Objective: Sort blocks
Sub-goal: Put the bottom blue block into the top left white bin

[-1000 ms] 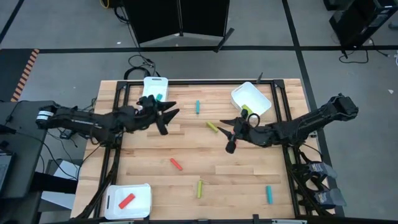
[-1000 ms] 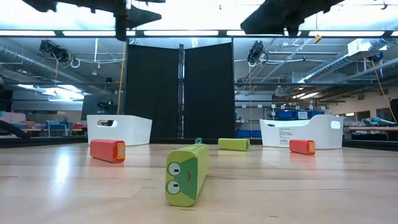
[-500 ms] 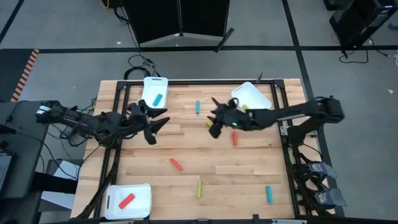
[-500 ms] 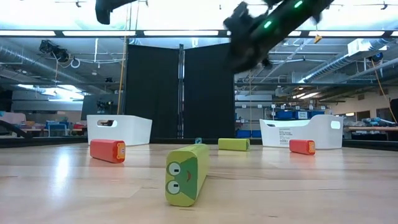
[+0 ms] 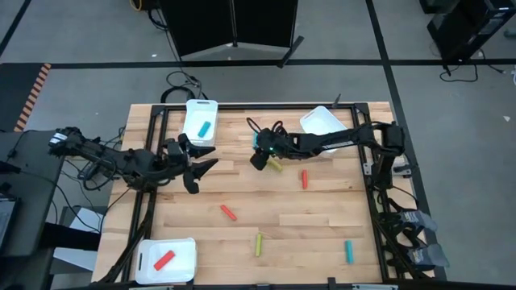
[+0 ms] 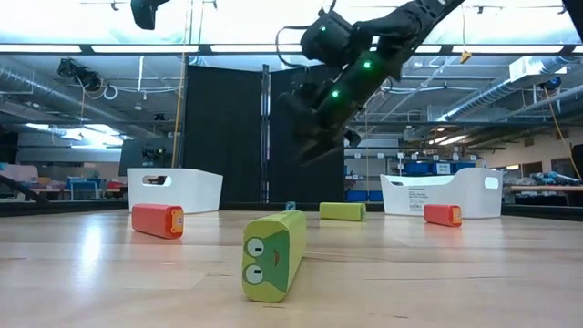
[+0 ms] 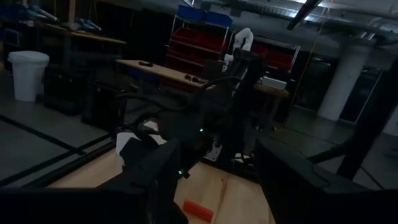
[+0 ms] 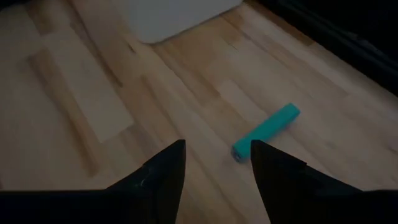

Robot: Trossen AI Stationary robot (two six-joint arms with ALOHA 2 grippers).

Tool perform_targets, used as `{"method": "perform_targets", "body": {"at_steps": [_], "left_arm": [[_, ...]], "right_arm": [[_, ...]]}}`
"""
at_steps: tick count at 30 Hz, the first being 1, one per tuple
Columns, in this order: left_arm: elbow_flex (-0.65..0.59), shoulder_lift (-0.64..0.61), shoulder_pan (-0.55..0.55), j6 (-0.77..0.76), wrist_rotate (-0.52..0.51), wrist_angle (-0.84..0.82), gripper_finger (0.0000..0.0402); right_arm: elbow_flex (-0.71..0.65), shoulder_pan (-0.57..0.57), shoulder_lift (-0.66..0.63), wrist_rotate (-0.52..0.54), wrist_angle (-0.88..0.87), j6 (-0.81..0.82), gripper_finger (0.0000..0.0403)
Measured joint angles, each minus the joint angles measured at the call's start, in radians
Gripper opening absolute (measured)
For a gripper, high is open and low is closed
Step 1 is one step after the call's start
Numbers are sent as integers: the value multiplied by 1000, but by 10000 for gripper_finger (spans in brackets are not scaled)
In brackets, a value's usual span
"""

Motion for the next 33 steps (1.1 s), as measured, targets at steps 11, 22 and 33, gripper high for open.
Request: {"method": "perform_targets", "body": {"at_steps": [11, 22, 33], "left_arm": [[0, -1, -2, 3, -6, -15, 213], [1, 14, 13, -19, -6, -39, 213], [1, 14, 14, -48, -6, -52, 213]], "right_arm": [[-221, 214, -356, 74, -151, 91, 191], [-287, 786, -594, 22, -581, 688, 180], [-135, 1087, -408, -207, -1015, 1474, 210]]}}
